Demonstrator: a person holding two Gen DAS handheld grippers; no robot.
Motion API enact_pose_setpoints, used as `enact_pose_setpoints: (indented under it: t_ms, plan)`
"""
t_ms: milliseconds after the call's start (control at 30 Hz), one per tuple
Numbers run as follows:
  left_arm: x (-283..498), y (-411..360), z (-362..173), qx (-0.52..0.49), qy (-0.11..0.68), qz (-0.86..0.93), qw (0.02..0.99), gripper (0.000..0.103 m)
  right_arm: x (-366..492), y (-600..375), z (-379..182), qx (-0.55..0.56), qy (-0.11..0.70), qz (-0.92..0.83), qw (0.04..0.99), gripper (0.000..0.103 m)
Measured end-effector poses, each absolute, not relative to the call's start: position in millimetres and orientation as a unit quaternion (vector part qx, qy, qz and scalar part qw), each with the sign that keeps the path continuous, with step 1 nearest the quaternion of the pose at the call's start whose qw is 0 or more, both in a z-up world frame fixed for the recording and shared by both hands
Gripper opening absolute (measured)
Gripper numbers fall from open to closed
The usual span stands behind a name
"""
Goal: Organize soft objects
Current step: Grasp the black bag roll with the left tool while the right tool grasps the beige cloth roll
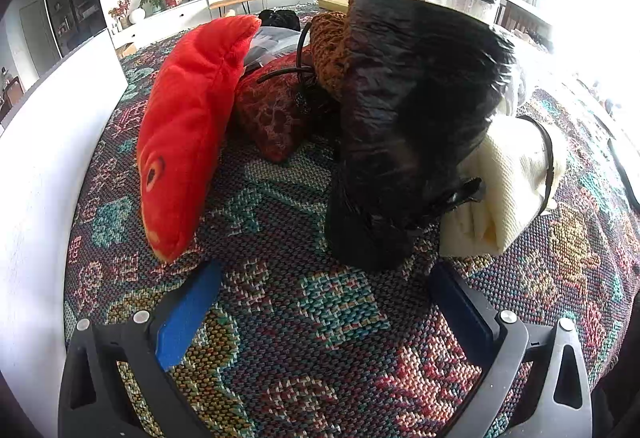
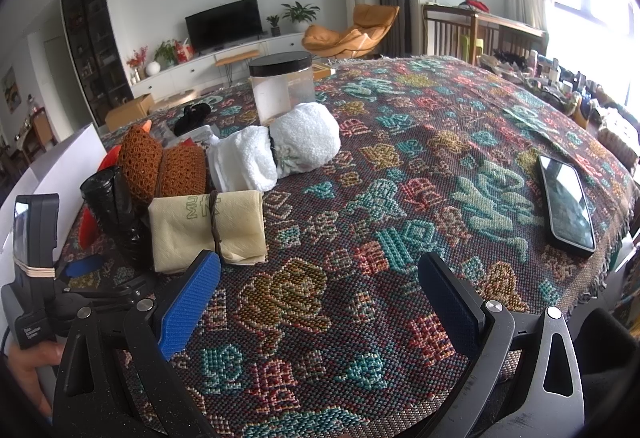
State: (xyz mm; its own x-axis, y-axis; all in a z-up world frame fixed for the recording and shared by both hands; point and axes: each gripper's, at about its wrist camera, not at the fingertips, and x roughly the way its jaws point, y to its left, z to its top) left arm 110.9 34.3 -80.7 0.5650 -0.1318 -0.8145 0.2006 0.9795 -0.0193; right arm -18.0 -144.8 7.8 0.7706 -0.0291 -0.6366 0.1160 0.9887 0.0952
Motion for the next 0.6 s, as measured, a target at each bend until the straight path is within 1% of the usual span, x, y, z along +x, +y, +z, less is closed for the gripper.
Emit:
enact_pose_setpoints:
  t_ms: [200, 300, 433, 533, 567, 600]
  plan:
    - [73, 43, -73, 0.05, 0.463, -0.142, 0.874, 0.103, -19, -147, 4, 0.077, 0.34, -0.038, 0.936, 0.1]
    - [65, 46, -59, 0.037, 0.438, -0.152, 0.885, 0.103, -17, -148, 4, 0.081, 0.344, -0.037, 0.935, 0.1]
    - [78, 37, -36, -0.004, 0.398, -0.153, 0.905, 0.103, -18, -146, 4, 0.078, 0.346, -0.037, 0.934, 0.1]
    - [100, 22, -35, -0.017, 0.387, -0.142, 0.911, 0.103, -18, -147, 5, 0.082, 0.346, -0.037, 0.934, 0.1]
    - [108, 18, -37, -0.019, 0.391, -0.135, 0.91, 0.101, -18, -149, 5, 0.087, 0.348, -0.034, 0.933, 0.1]
    - [114, 17, -38, -0.024, 0.394, -0.133, 0.909, 0.09, -18, -151, 5, 0.097, 0.349, -0.027, 0.932, 0.1]
